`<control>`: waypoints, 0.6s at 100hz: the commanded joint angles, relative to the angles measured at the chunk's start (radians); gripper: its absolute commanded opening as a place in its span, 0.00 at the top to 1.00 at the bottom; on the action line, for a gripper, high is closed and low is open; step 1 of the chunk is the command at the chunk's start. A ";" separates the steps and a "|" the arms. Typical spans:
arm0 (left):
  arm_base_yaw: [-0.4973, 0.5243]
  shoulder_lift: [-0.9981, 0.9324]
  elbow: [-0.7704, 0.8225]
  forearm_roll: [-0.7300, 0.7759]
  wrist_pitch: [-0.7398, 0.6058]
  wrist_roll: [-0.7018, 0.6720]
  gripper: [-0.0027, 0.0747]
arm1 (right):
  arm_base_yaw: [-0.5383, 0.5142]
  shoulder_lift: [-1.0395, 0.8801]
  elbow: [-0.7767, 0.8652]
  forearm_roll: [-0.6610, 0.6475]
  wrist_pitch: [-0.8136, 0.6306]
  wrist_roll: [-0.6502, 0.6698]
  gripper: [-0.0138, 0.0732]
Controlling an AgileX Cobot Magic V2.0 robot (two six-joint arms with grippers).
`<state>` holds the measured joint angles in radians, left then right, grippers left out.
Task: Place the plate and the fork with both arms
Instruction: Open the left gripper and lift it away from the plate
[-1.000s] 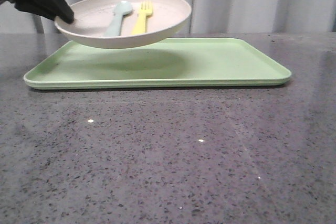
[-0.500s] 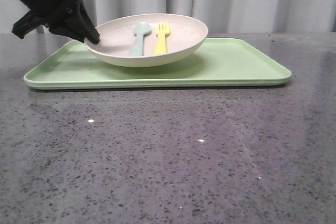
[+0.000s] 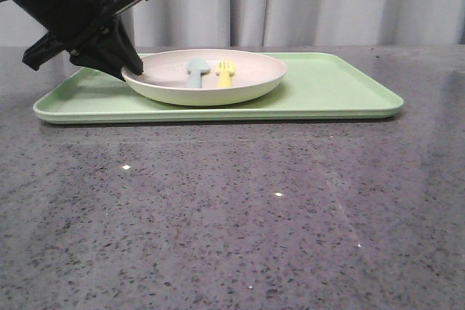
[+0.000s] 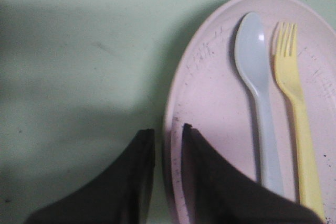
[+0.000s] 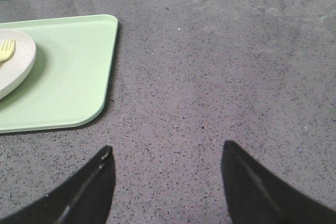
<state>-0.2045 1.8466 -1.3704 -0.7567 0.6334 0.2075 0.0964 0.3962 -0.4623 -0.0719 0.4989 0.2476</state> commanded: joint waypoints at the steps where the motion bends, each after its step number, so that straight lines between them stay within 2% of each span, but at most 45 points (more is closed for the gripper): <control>1: -0.007 -0.053 -0.032 -0.039 -0.024 -0.009 0.62 | -0.001 0.016 -0.035 -0.007 -0.072 -0.003 0.32; 6: -0.005 -0.055 -0.032 -0.037 -0.026 -0.009 0.59 | -0.001 0.016 -0.034 -0.007 -0.072 -0.003 0.32; 36: -0.005 -0.114 -0.032 0.031 -0.010 -0.009 0.60 | -0.001 0.017 -0.036 -0.002 -0.096 -0.003 0.32; 49: -0.005 -0.184 -0.015 0.120 0.010 -0.009 0.60 | 0.009 0.028 -0.076 -0.001 -0.063 -0.003 0.32; 60: -0.005 -0.274 0.036 0.239 -0.001 -0.074 0.60 | 0.034 0.062 -0.142 -0.001 -0.007 -0.003 0.32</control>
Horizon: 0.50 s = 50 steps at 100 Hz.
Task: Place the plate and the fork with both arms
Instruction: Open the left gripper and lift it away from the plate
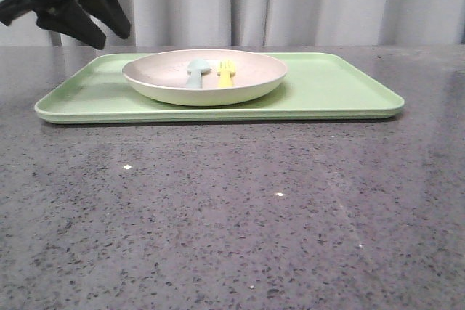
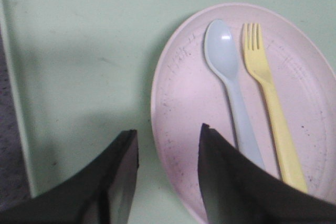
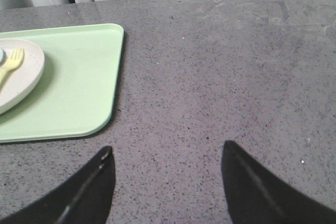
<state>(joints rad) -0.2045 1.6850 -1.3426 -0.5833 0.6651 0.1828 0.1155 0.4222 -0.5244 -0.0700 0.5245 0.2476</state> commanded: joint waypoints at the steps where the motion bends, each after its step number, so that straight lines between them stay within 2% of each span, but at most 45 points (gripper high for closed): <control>1: -0.005 -0.118 0.012 0.074 -0.033 -0.054 0.60 | 0.019 0.042 -0.084 -0.003 -0.026 -0.003 0.32; 50: -0.005 -0.596 0.326 0.534 -0.034 -0.324 0.60 | 0.184 0.373 -0.397 -0.002 0.158 -0.003 0.32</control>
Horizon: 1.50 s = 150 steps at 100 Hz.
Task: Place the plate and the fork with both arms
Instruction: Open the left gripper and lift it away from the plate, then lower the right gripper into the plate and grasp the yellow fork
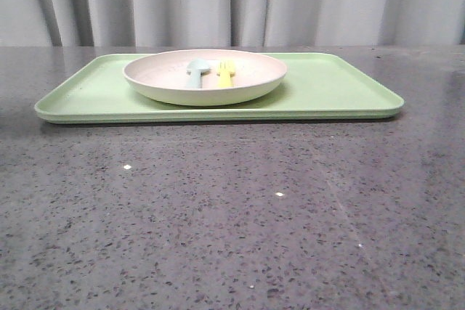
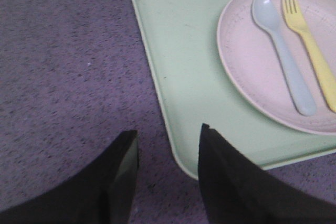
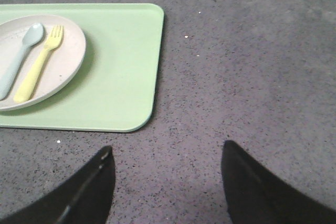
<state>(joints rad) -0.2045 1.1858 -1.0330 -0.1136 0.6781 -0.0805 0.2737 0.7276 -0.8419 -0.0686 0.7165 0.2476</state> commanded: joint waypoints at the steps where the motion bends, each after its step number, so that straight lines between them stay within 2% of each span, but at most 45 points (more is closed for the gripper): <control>1: -0.005 -0.110 0.020 0.069 -0.046 -0.061 0.61 | 0.029 0.073 -0.090 -0.004 -0.031 -0.003 0.32; 16: -0.005 -0.229 0.101 0.130 -0.046 -0.109 0.61 | 0.090 0.212 -0.213 -0.004 0.028 -0.003 0.32; 57: -0.005 -0.439 0.239 0.161 -0.027 -0.109 0.60 | 0.229 0.585 -0.556 -0.003 0.154 0.000 0.32; 77: -0.005 -0.453 0.258 0.159 -0.015 -0.109 0.60 | 0.244 0.772 -0.747 -0.003 0.231 0.087 0.32; 116: -0.005 -0.453 0.258 0.155 -0.024 -0.109 0.60 | 0.303 1.093 -1.117 -0.001 0.421 0.154 0.32; 150: -0.005 -0.453 0.258 0.155 -0.024 -0.109 0.60 | 0.345 1.275 -1.230 0.015 0.473 0.227 0.32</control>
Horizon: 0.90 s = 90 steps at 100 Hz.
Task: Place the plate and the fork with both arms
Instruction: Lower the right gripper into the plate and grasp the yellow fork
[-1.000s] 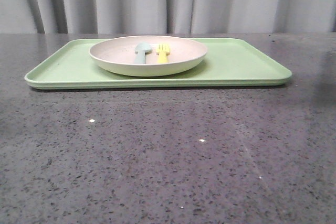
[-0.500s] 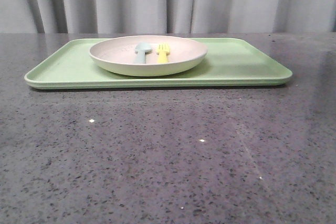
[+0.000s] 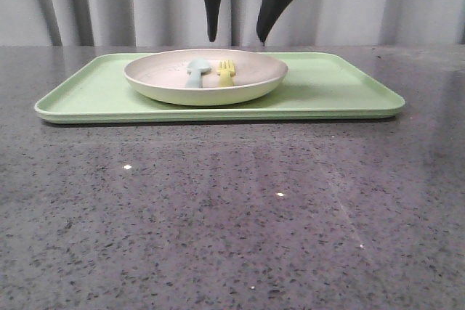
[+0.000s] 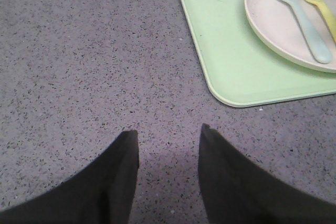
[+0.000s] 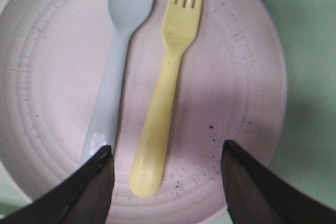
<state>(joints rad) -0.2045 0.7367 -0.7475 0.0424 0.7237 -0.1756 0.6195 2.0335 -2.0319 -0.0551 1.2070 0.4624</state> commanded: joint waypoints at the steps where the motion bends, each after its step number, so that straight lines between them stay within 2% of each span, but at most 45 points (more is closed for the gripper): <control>1: -0.005 -0.004 -0.028 -0.001 -0.069 -0.014 0.60 | 0.000 -0.029 -0.040 0.003 -0.018 0.012 0.32; 65: -0.005 -0.004 -0.028 -0.001 -0.069 -0.014 0.60 | 0.000 0.055 -0.040 0.022 -0.022 0.026 0.33; 75: -0.005 -0.004 -0.028 -0.001 -0.069 -0.014 0.60 | 0.000 0.055 -0.040 0.022 -0.022 0.026 0.42; 90: -0.005 -0.004 -0.028 -0.001 -0.069 -0.014 0.60 | 0.000 0.055 -0.040 0.022 -0.018 0.027 0.66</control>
<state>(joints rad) -0.2045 0.7367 -0.7475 0.0424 0.7223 -0.1756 0.6210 2.1477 -2.0396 -0.0256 1.2110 0.4926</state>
